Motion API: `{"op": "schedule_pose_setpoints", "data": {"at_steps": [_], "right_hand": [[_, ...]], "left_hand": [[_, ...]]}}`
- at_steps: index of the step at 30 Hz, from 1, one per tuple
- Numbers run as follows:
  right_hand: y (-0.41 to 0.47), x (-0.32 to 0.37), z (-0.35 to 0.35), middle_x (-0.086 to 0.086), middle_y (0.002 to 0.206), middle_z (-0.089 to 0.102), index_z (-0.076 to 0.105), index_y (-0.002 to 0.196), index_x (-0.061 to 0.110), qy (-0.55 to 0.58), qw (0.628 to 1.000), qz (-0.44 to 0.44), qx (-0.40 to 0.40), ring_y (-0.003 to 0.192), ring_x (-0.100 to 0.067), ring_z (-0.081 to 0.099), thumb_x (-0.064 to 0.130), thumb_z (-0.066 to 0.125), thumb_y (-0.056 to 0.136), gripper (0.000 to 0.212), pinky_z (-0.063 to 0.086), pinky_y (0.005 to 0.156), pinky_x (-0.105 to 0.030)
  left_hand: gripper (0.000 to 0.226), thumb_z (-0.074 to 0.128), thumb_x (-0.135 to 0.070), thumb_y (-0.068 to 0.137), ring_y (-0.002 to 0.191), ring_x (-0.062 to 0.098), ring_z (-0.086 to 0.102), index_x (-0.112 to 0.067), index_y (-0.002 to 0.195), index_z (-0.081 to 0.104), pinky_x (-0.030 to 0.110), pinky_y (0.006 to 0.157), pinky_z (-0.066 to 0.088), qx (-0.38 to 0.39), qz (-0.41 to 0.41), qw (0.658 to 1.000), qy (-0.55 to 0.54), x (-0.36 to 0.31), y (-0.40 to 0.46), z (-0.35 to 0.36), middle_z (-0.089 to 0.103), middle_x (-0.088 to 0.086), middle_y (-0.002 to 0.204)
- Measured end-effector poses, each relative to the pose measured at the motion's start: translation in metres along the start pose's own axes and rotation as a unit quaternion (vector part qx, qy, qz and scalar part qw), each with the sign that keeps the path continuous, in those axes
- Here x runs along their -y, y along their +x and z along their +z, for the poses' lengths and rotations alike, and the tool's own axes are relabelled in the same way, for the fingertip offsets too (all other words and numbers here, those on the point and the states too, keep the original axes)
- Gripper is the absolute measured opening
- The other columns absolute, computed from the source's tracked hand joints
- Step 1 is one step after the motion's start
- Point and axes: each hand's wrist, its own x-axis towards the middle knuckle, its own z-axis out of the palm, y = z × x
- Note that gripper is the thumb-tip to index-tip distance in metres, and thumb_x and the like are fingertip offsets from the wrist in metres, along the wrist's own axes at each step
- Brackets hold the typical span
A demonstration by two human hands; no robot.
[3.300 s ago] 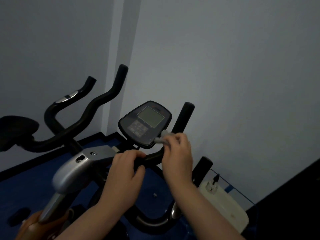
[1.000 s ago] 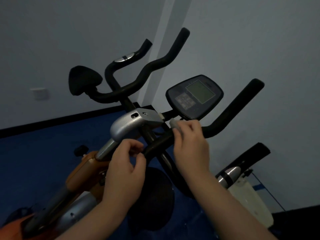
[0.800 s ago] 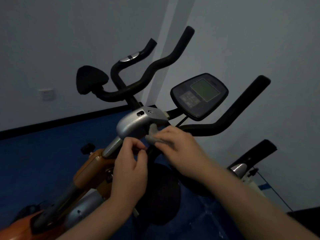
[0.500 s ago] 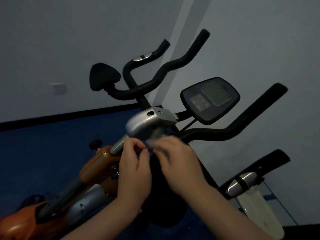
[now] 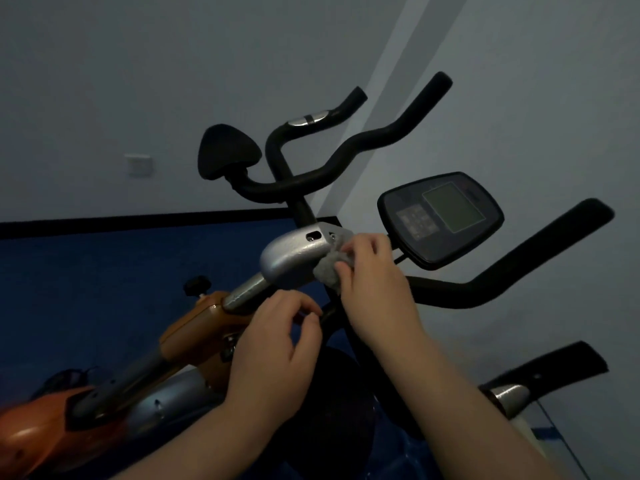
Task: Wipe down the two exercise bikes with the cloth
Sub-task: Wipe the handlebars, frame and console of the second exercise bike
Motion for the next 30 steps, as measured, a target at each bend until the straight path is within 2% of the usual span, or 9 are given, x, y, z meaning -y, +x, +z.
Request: {"op": "schedule_pose_setpoints", "data": {"at_steps": [6,9,12,14,17,19,22,26,30], "right_hand": [[0.020,-0.012,-0.031,0.008,0.093,0.057,0.059,0.075,0.033,0.025,0.987,-0.011,0.161,0.090,-0.012,0.056,0.032,0.073,0.078,0.015,0.045,0.075,-0.030],[0.031,0.001,-0.019,0.001,0.099,0.060,0.062,0.086,0.027,-0.003,0.996,0.014,0.090,0.092,-0.020,0.060,0.030,0.067,0.083,0.007,0.049,0.076,-0.035],[0.016,0.006,0.000,0.002,0.105,0.054,0.060,0.095,0.025,-0.090,0.992,-0.079,0.029,0.088,-0.023,0.059,0.028,0.063,0.085,0.011,0.038,0.064,-0.031],[0.012,-0.005,-0.010,0.007,0.099,0.056,0.062,0.085,0.032,-0.086,0.988,-0.113,0.066,0.085,-0.020,0.060,0.034,0.067,0.080,0.008,0.040,0.064,-0.030],[0.033,-0.012,-0.029,0.010,0.086,0.059,0.061,0.077,0.034,-0.007,0.990,-0.033,0.135,0.087,-0.015,0.060,0.038,0.071,0.078,0.011,0.044,0.069,-0.029],[0.033,-0.005,-0.019,0.007,0.089,0.058,0.063,0.084,0.030,-0.021,0.996,-0.031,0.081,0.088,-0.018,0.060,0.032,0.069,0.082,0.006,0.043,0.068,-0.028],[0.011,0.000,-0.001,0.006,0.100,0.059,0.064,0.091,0.028,-0.088,0.988,-0.130,0.008,0.086,-0.020,0.062,0.030,0.067,0.083,0.009,0.042,0.063,-0.029],[0.028,-0.022,-0.024,0.013,0.085,0.065,0.070,0.082,0.035,-0.013,0.992,-0.102,0.076,0.083,-0.012,0.063,0.042,0.075,0.074,0.012,0.045,0.067,-0.026],[0.047,-0.020,-0.027,0.007,0.096,0.068,0.071,0.089,0.024,0.064,0.980,-0.178,-0.067,0.089,-0.012,0.062,0.027,0.074,0.079,0.010,0.049,0.073,-0.027]], "left_hand": [[0.013,0.042,-0.039,0.083,0.078,0.002,0.055,-0.035,0.081,0.054,0.019,0.060,0.035,-0.006,-0.015,1.000,-0.003,-0.001,-0.001,0.000,0.056,-0.016,0.084],[0.013,0.043,-0.038,0.083,0.077,0.003,0.056,-0.034,0.080,0.055,0.020,0.060,0.036,-0.023,-0.022,0.999,0.001,-0.003,-0.001,0.001,0.057,-0.015,0.080],[0.020,0.039,-0.043,0.081,0.079,0.005,0.057,-0.033,0.080,0.056,0.027,0.062,0.043,-0.035,-0.021,0.999,-0.001,-0.003,-0.001,0.002,0.058,-0.015,0.080],[0.022,0.038,-0.045,0.080,0.078,0.005,0.058,-0.032,0.081,0.056,0.032,0.064,0.047,-0.038,-0.020,0.999,0.003,-0.002,-0.002,0.002,0.059,-0.014,0.080],[0.023,0.039,-0.045,0.080,0.076,0.006,0.059,-0.032,0.081,0.057,0.039,0.065,0.050,-0.047,-0.029,0.998,0.003,-0.002,-0.001,0.001,0.059,-0.013,0.083],[0.023,0.040,-0.045,0.079,0.075,0.007,0.059,-0.031,0.081,0.057,0.042,0.064,0.051,-0.066,-0.036,0.997,0.009,-0.003,-0.003,0.001,0.060,-0.013,0.083],[0.023,0.039,-0.045,0.078,0.075,0.008,0.059,-0.031,0.081,0.057,0.042,0.064,0.050,-0.097,-0.047,0.994,0.026,-0.005,-0.005,0.004,0.061,-0.015,0.085],[0.023,0.041,-0.045,0.078,0.069,0.008,0.058,-0.029,0.078,0.058,0.039,0.060,0.049,-0.108,-0.053,0.993,0.024,-0.006,-0.007,0.005,0.060,-0.013,0.080],[0.016,0.046,-0.040,0.080,0.066,0.008,0.058,-0.029,0.078,0.058,0.034,0.058,0.047,-0.084,-0.062,0.994,-0.007,-0.007,-0.008,0.007,0.061,-0.011,0.076]]}}
